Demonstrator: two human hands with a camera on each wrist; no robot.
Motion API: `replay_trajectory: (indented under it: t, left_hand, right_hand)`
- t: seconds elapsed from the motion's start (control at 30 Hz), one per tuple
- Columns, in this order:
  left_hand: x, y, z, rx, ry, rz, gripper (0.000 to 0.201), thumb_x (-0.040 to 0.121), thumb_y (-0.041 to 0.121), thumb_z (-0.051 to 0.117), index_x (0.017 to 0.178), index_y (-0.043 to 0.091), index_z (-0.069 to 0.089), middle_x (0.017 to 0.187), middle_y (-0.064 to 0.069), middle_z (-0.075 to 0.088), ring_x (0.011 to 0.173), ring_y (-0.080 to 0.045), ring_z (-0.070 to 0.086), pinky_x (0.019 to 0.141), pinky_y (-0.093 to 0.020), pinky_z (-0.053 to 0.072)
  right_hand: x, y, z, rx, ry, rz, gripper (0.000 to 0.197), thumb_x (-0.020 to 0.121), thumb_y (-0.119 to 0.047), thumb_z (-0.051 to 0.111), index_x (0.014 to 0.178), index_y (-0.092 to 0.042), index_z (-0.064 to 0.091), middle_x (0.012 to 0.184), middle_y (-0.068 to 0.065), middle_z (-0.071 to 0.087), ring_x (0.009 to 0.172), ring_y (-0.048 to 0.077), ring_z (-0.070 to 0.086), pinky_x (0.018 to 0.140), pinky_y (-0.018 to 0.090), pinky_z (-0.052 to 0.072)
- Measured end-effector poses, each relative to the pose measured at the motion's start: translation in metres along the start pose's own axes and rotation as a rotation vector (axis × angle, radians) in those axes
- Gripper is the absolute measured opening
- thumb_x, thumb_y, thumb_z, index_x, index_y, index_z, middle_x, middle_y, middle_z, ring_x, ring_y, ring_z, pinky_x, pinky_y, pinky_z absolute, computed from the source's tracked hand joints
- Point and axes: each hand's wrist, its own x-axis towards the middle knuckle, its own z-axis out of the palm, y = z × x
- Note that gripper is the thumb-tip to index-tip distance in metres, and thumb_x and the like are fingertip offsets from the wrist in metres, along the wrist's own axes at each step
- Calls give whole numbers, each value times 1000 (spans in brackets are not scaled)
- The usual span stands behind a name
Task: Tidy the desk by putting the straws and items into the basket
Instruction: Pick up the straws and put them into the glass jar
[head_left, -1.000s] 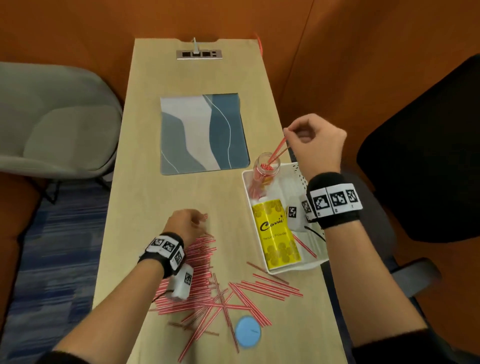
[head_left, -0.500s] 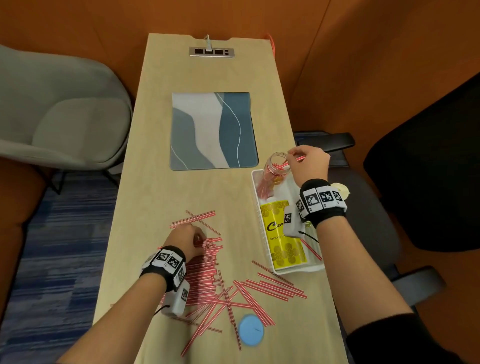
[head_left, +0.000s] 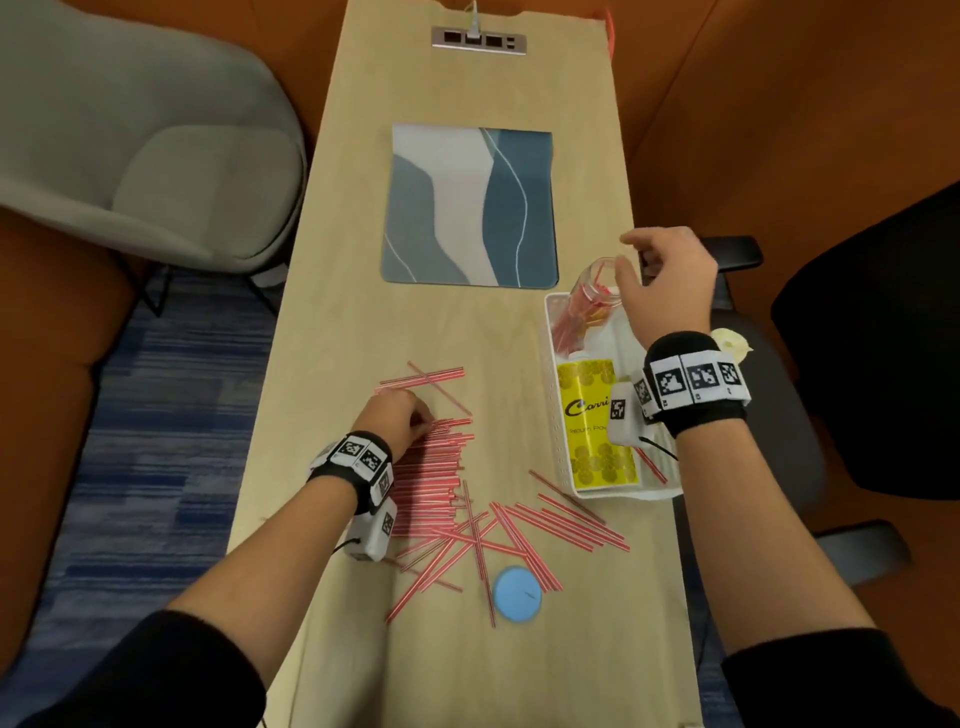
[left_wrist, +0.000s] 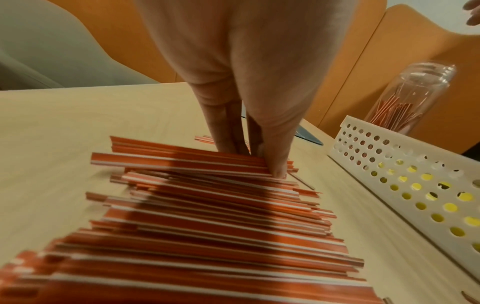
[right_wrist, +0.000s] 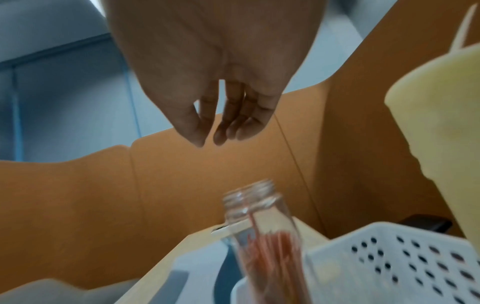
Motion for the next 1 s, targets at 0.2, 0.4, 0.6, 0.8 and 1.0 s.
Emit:
replay_trajectory:
  t: [0.2,0.4,0.6,0.8,1.0]
  left_hand:
    - [-15,-1,-8,-140,99,38,8,77,31,82,77,25,77,81,9,71,75,-10,62,76,-28,53]
    - [-20,12,-37,-281,151,68,15,67,31,89,68,24,76,70,12,71,65,-2,61,71,-23,52]
    - [-11,53,-96,-466,294,186,15,70,22,88,76,13,79,75,5,75,72,-16,71,76,-34,59]
    - [11,108,-160,-480,320,408,18,77,18,82,95,13,79,80,4,75,76,-15,72,80,-31,60]
    - [27,120,-172,-158,81,392,27,73,18,86,99,15,78,69,3,74,63,-8,70,77,-22,58]
  right_hand:
    - [-100,-26,35,128,-375,39,13,84,-12,67,90,-21,74,77,-4,70,68,8,61,69,17,48]
    - [-203,-15,96,-181,-906,307,20,75,-38,81,79,-24,68,82,-7,66,76,9,62,77,26,55]
    - [-221,-13,102,-236,-899,348,24,73,-42,82,72,-25,64,73,-10,65,73,10,63,73,26,55]
    - [-224,-15,105,-187,-868,292,20,80,-44,73,80,-25,75,74,-8,69,78,13,68,76,27,57]
    - [-227,-19,106,-149,-892,304,13,84,-34,71,86,-21,77,86,-3,74,85,14,69,81,29,58]
